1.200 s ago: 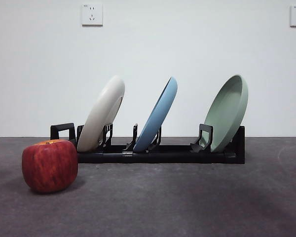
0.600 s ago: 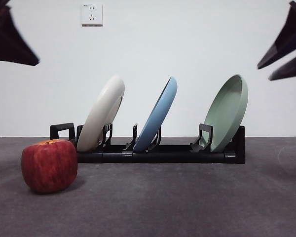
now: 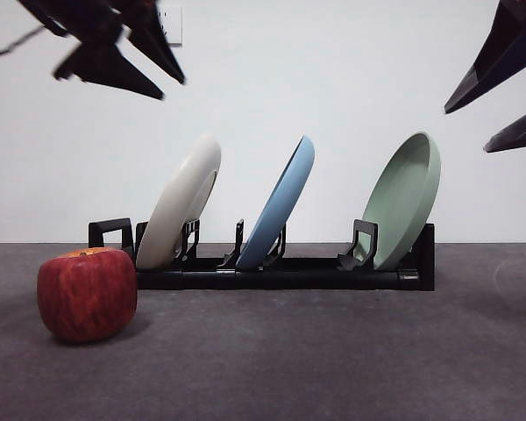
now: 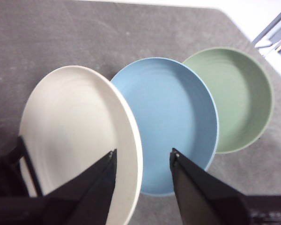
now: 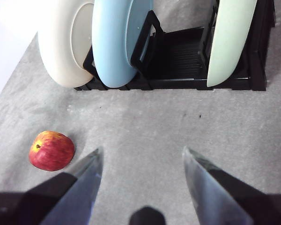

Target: Take the yellow plate from the plate rack,put the plate on the table,take the apple from the table,put the apple in the plate

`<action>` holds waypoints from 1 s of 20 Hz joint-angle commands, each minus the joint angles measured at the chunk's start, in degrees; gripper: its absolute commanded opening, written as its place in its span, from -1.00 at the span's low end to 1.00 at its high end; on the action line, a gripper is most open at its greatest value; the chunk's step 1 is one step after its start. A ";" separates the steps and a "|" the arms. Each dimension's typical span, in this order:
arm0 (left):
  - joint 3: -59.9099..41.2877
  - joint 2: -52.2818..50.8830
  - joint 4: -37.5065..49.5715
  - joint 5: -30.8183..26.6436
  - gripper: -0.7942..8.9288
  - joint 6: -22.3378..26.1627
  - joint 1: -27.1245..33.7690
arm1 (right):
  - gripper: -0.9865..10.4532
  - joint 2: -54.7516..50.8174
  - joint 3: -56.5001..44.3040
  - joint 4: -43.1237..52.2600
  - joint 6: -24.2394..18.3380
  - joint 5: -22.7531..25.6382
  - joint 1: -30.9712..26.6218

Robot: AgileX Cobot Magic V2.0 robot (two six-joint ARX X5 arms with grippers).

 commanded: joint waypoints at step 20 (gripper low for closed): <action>3.15 3.28 -3.52 -3.65 -0.85 4.59 -4.74 | -0.33 0.17 1.18 -0.24 -1.27 0.15 -0.17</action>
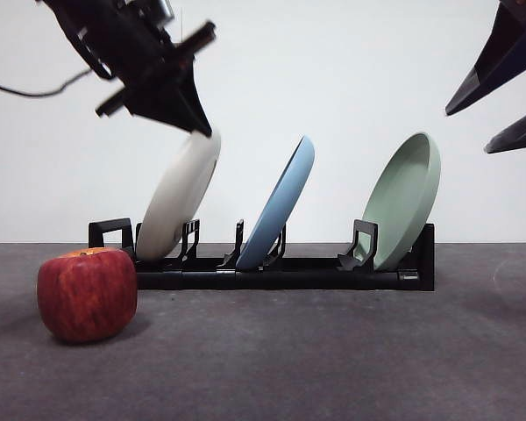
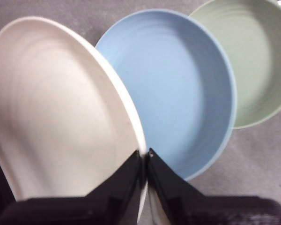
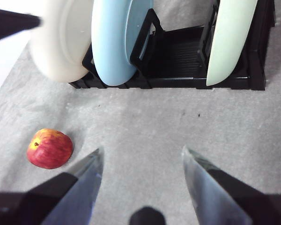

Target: Take the yellow plate from the plate rack,put the plate on the table,take the apple from the table,put the apple in the plate

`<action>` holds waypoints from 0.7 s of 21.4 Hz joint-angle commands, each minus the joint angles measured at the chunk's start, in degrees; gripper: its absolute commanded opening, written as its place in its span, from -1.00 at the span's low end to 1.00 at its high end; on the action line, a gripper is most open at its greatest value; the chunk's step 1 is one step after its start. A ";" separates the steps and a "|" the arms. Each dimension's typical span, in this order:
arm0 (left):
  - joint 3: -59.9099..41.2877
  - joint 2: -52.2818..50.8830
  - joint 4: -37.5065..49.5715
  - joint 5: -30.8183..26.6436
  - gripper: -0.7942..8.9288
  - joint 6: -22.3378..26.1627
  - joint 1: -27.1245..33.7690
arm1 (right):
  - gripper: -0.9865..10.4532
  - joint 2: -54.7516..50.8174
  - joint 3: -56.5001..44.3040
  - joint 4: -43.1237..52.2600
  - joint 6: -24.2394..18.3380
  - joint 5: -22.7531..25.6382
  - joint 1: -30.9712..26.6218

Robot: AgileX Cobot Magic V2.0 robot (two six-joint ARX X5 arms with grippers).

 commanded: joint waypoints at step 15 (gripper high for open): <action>0.33 -24.50 -24.39 -4.92 -0.85 6.32 -21.66 | -0.33 0.17 19.93 -0.09 -0.46 0.15 -0.13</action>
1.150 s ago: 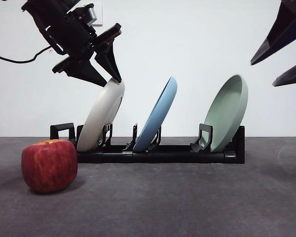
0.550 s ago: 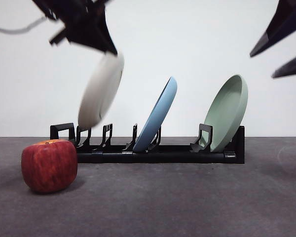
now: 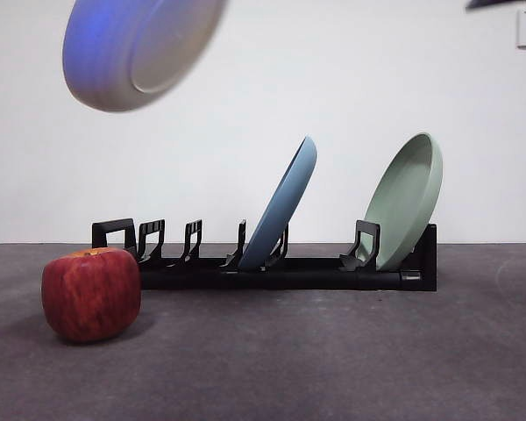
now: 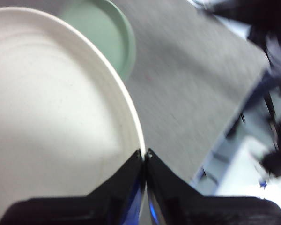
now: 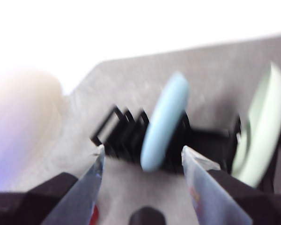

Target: Take the yellow plate from the plate rack,put the plate on the table,take the apple from the table,put the apple in the plate

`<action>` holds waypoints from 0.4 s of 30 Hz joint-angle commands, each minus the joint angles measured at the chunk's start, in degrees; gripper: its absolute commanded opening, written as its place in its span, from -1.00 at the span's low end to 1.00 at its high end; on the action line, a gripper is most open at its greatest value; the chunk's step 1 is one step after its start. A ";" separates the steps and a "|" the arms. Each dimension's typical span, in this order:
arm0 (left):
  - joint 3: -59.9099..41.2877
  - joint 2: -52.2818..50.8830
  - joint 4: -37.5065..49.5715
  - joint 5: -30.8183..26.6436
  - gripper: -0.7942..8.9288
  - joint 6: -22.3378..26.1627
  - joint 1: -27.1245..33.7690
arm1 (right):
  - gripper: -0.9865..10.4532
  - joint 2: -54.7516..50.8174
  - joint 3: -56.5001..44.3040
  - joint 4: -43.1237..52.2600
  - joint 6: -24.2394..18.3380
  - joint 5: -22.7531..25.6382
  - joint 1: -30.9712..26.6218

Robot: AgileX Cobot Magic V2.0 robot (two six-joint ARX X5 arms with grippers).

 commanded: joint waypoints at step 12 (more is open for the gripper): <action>-0.13 15.13 -0.81 -20.92 -0.85 1.36 -24.24 | -0.33 0.17 11.98 -2.64 -0.94 0.22 0.02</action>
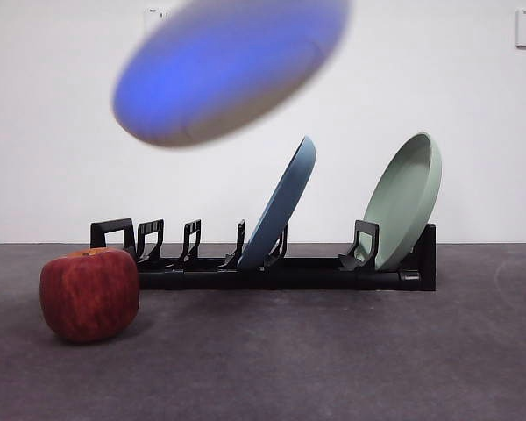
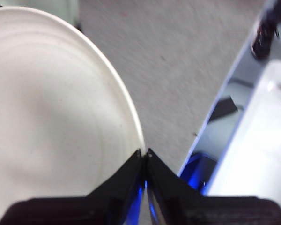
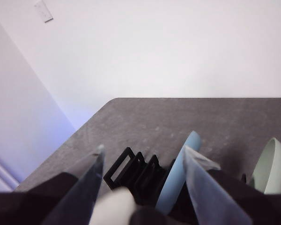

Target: Take the yellow plate from the plate rack,put the plate on the table,take the apple from the table,put the apple in the plate

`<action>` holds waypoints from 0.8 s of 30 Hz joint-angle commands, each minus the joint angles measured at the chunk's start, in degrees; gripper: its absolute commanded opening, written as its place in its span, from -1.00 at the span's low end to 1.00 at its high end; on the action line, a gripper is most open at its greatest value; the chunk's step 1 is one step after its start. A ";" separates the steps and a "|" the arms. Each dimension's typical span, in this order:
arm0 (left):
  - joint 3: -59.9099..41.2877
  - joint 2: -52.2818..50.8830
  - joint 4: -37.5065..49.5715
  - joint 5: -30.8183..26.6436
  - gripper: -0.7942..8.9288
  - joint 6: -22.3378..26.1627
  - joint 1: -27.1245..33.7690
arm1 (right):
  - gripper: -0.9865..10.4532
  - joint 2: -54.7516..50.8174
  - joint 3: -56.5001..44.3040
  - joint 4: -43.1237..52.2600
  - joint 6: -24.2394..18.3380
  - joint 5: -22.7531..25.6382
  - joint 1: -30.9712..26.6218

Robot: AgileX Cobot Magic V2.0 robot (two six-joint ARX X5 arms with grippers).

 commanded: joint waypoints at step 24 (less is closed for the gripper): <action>-0.11 29.92 12.07 -2.97 -0.47 1.07 -4.96 | -0.33 0.17 1.81 -2.43 -2.16 0.28 0.02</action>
